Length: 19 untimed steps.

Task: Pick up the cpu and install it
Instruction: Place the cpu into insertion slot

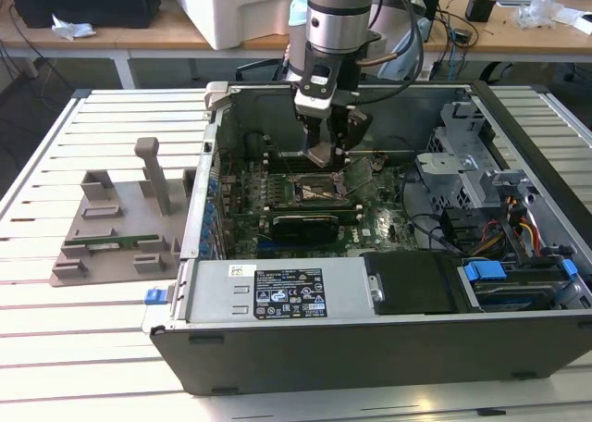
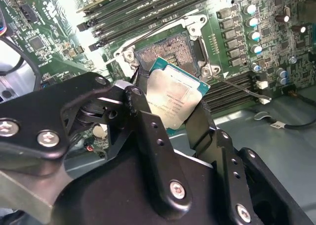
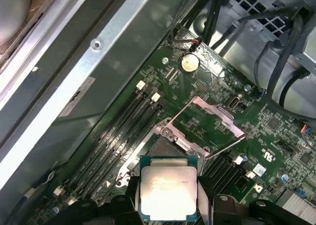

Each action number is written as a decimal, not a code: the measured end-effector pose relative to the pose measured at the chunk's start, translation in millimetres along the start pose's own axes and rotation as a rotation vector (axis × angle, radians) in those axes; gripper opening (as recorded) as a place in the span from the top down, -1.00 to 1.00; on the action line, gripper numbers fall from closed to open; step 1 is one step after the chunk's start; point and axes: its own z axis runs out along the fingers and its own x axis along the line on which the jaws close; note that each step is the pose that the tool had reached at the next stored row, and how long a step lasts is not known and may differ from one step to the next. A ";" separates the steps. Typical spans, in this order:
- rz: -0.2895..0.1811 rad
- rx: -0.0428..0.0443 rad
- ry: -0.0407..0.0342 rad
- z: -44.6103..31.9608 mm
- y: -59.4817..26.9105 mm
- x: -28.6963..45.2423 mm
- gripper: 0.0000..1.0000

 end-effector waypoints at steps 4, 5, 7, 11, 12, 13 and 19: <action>0.030 0.0008 0.0007 0.0 0.0 0.0 -0.09; 0.042 0.0011 0.0010 0.1 0.0 0.0 -0.09; 0.057 0.0014 0.0014 0.1 0.0 0.0 -0.09; 0.098 0.0025 0.0022 0.1 0.0 0.0 -0.09; 0.111 0.0029 0.0023 0.2 0.0 0.0 -0.09; 0.122 0.0033 0.0025 0.2 0.0 0.0 -0.09; 0.168 0.0047 0.0031 0.2 0.0 0.0 -0.09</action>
